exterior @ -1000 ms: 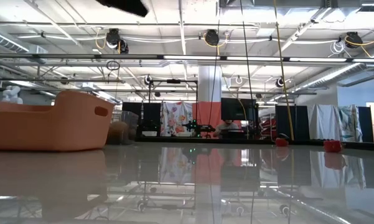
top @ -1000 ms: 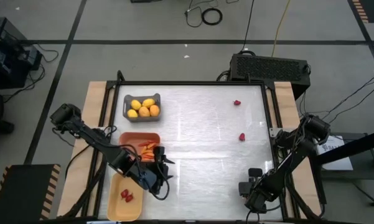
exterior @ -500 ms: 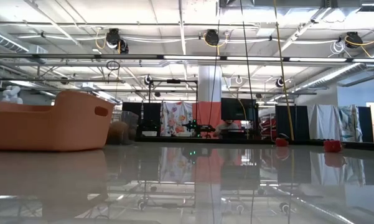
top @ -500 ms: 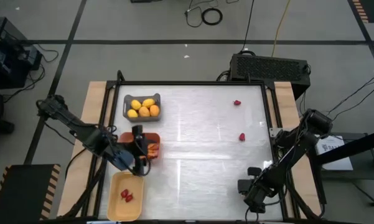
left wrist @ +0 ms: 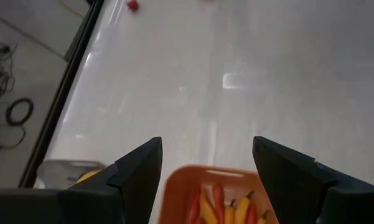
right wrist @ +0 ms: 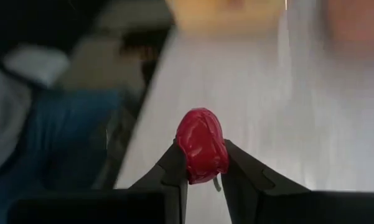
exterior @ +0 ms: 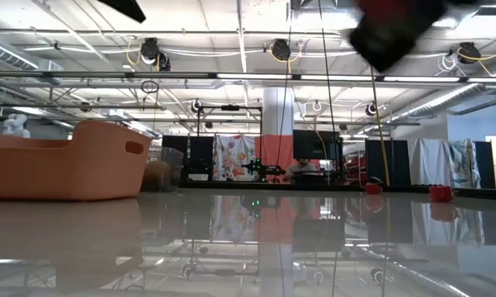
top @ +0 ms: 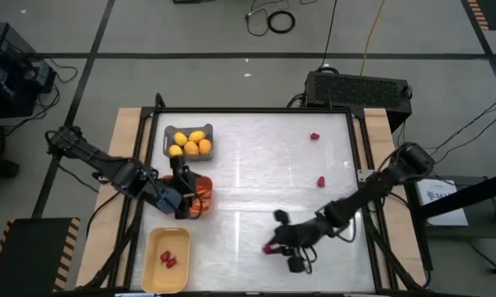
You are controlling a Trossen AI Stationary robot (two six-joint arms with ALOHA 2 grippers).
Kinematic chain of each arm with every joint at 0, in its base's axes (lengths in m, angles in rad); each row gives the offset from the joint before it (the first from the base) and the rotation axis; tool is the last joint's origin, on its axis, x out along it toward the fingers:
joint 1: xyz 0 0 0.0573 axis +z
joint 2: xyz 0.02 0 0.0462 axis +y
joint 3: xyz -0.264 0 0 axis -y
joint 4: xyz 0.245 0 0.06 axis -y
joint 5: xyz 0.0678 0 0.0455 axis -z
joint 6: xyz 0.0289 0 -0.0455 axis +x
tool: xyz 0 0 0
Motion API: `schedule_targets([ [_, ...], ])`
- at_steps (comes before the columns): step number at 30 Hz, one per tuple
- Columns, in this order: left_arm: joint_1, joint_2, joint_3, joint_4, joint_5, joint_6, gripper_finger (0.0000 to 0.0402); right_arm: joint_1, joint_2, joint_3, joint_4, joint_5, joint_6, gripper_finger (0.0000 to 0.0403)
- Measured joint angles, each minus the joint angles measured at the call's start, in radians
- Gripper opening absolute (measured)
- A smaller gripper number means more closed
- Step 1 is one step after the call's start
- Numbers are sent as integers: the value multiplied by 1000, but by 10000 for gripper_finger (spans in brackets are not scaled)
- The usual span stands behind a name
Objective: Sort produce into baskets
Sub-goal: Put the red chili pepper into the yellow bin
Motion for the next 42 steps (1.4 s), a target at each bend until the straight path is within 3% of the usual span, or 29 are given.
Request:
schedule_targets([
  [9, 14, 0, -1, -25, 8, -3, 257, -122, 190, 3, 780, -12, -479, 65],
  [13, 14, 0, -1, -75, -3, -5, 257, -159, 312, 86, 889, -29, -531, 65],
  [19, 31, 0, -1, -102, -16, -4, 257, -196, 561, 403, 855, -156, -531, 65],
  [25, 61, 0, -1, -143, -20, -5, 258, -216, 783, 780, 723, -166, -532, 64],
  [31, 79, 0, -1, -147, -19, -6, 258, -236, 969, 1113, 479, -164, -531, 65],
  [36, 79, 0, -1, -145, -19, -7, 258, -249, 1056, 1276, 321, -166, -519, 86],
  [42, 79, 1, -1, -134, -16, -7, 258, -277, 1067, 1296, 203, -165, -399, 141],
])
